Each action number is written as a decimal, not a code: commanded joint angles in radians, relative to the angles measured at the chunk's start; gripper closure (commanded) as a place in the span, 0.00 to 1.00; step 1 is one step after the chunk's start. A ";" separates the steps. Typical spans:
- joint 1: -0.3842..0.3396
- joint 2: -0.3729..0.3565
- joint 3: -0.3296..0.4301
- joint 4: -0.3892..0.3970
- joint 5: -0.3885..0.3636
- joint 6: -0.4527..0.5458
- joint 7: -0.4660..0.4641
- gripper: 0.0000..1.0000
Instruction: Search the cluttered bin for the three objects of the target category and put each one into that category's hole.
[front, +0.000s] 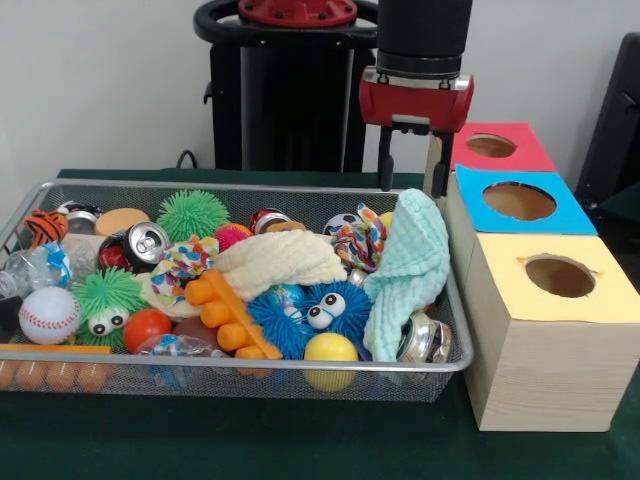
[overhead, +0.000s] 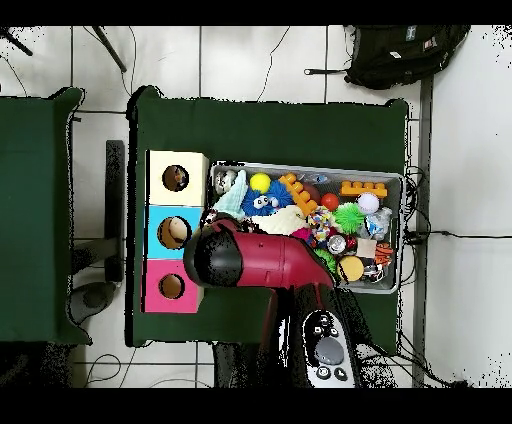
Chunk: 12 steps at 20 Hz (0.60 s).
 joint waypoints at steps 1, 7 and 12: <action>0.009 0.024 0.018 -0.009 -0.028 0.036 0.071 0.00; 0.004 0.021 0.019 -0.009 -0.030 0.037 0.063 0.00; 0.002 0.017 0.022 -0.008 -0.028 0.041 0.060 0.00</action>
